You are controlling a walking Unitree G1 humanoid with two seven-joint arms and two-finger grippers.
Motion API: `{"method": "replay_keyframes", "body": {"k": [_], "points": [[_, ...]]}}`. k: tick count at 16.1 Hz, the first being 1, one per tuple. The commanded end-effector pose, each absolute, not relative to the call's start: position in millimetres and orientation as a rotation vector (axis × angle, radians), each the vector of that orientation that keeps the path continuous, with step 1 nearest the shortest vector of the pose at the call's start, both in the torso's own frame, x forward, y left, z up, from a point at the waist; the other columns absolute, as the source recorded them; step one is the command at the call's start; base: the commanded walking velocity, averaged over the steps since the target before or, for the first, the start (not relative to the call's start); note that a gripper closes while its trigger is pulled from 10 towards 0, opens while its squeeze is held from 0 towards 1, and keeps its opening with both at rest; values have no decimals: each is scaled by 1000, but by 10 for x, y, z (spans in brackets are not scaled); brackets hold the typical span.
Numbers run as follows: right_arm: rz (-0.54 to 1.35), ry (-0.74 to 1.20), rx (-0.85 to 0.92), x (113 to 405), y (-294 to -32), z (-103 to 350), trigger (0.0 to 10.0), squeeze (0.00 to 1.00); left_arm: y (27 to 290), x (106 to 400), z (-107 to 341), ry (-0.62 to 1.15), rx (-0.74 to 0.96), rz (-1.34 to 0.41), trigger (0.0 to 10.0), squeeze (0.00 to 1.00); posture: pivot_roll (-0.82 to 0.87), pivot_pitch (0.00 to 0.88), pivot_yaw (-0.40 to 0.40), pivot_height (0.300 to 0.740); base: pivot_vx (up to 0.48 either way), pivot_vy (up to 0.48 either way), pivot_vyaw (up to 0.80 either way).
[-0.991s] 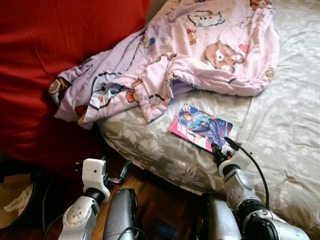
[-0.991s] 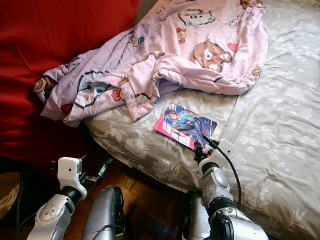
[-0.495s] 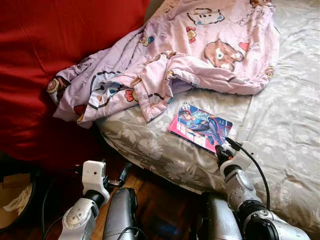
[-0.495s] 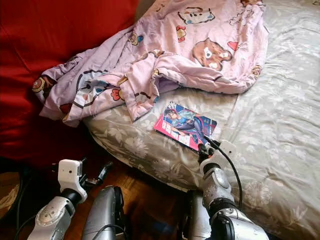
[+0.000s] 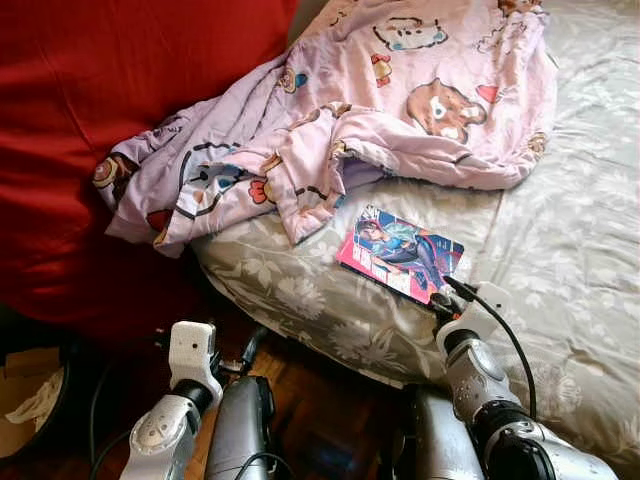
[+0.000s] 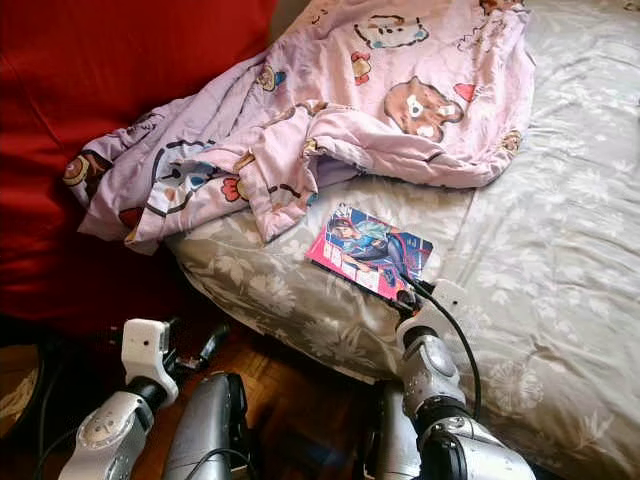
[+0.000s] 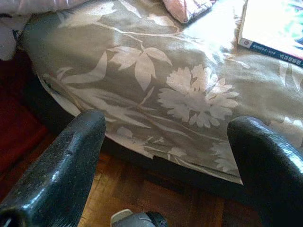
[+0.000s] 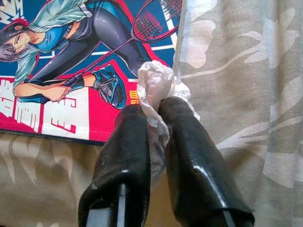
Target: Clean up the room
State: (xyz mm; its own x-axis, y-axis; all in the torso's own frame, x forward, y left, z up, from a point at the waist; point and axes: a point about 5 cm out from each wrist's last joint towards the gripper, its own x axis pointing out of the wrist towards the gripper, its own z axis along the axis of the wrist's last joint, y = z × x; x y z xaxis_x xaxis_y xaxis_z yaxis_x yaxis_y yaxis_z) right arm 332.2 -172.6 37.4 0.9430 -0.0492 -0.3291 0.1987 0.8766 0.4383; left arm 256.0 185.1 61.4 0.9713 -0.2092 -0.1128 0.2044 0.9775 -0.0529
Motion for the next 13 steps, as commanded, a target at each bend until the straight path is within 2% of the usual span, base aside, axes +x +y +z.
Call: {"method": "replay_keyframes", "body": {"k": [1,7,13], "points": [[-137,348,477,3258,-1704,289,0,0,1871,2524,539,149,-46,-204,10000,0,143,217,11,582,0,0,0],[-179,254,441,3316,-1811,417,0,0,1825,2673,549,131,-57,-202,10000,0,117,168,-2,582,0,0,0],[-164,95,261,3222,-1873,516,0,0,1804,2769,532,108,-103,-163,10000,0,81,114,-38,582,0,0,0]]}}
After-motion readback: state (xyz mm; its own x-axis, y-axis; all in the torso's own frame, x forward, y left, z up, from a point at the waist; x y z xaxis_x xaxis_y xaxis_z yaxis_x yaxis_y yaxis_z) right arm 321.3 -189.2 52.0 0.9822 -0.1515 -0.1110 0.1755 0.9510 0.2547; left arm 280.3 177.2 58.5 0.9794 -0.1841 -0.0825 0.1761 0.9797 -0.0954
